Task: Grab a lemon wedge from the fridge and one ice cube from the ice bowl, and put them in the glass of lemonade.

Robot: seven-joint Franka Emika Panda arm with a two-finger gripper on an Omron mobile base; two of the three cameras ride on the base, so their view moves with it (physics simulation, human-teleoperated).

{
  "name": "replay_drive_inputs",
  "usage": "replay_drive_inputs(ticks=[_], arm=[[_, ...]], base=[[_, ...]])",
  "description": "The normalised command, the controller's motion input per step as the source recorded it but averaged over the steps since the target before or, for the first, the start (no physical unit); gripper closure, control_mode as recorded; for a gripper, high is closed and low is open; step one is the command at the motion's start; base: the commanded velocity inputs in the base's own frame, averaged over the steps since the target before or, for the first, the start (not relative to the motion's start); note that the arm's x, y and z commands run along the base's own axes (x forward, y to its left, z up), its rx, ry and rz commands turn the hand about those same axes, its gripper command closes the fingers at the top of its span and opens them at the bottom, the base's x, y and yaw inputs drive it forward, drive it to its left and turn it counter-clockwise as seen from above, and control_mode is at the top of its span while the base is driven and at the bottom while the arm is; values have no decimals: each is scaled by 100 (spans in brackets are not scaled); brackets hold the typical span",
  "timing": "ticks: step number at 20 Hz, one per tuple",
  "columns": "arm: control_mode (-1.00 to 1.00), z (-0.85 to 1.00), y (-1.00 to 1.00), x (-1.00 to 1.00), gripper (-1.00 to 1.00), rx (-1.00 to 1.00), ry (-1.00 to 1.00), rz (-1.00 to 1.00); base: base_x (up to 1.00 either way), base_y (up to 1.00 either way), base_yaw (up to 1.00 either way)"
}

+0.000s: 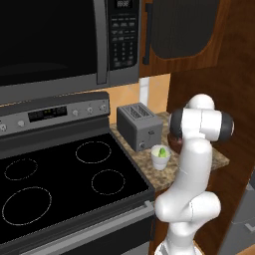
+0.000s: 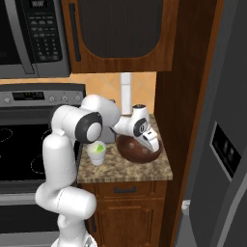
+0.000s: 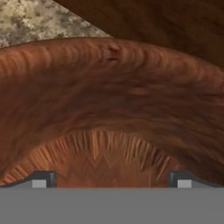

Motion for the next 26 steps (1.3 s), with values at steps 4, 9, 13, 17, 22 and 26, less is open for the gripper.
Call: replay_drive_inputs(ticks=[4,9,13,17,22,26], arm=[[-100,-16,0,0,-100,0,0,0],[-100,-3,9,-33,-100,-2,-2,0],[-100,-1,29,-52,-100,-7,-5,-4],[-100,-16,5,-9,-100,-5,0,-2],[-100,-9,-15,4,-100,-1,0,0],[-100,0,-30,20,-100,0,0,0]], base=[[0,0,0],[0,0,0],[0,0,0],[0,0,0],[0,0,0],[0,0,0]])
